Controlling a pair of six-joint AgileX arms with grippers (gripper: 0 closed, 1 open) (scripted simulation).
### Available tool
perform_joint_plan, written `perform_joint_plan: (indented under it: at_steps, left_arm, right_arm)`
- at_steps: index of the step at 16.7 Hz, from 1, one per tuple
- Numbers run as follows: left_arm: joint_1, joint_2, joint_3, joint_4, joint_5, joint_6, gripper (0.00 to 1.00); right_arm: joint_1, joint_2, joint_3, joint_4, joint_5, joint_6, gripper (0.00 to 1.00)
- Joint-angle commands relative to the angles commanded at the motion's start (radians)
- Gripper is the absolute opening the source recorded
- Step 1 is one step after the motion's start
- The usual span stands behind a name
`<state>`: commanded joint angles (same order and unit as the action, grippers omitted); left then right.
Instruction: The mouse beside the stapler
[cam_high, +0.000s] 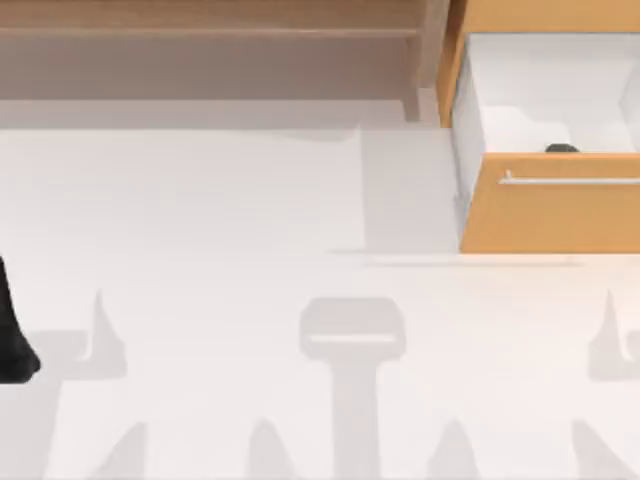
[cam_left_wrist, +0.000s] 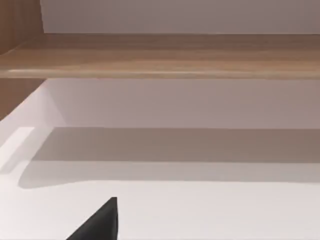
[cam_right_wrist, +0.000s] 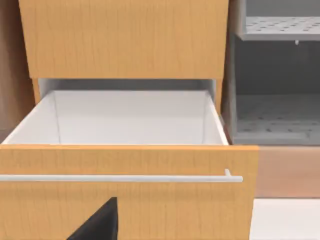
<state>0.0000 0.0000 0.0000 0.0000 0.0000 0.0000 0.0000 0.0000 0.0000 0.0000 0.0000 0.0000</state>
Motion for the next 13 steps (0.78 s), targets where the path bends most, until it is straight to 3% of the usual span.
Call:
perform_joint_plan:
  at_steps: [6, 13]
  left_arm:
    - [0.0, 0.0, 0.0, 0.0, 0.0, 0.0, 1.0]
    - [0.0, 0.0, 0.0, 0.0, 0.0, 0.0, 1.0]
  right_arm:
    - [0.005, 0.096, 0.089, -0.051, 0.003, 0.024, 1.0]
    - [0.035, 0.626, 0.572, -0.308, 0.016, 0.149, 1.0]
